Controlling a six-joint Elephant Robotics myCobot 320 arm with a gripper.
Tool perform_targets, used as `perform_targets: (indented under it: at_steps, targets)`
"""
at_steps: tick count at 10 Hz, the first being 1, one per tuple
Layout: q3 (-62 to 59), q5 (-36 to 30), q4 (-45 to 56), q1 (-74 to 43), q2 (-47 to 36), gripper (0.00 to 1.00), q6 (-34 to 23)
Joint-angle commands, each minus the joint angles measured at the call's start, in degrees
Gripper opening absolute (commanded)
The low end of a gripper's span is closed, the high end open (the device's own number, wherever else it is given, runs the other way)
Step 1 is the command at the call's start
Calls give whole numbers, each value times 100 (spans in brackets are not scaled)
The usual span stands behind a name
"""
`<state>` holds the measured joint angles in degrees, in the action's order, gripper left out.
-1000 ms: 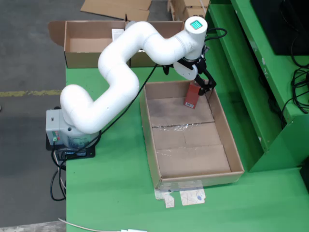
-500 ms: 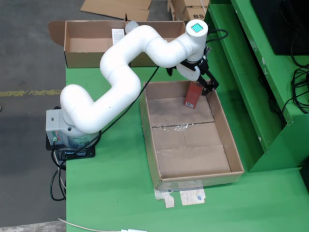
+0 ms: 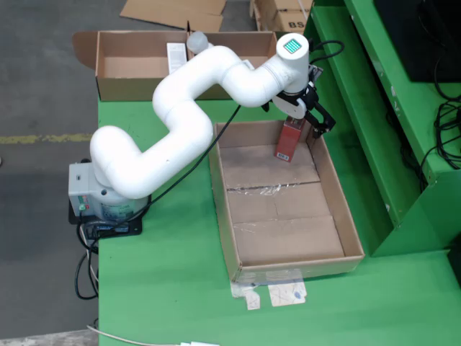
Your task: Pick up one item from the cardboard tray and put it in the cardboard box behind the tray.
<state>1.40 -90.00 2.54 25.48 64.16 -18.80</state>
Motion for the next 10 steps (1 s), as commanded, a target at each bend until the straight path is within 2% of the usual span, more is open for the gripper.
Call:
perform_targets:
  at_steps: [1,4,10]
  targets:
    - [-140,205,-894,64,73,100,22]
    - [-140,268,-1102,45,151,100,47]
    - [-140,152,-841,-151,87,100,40]
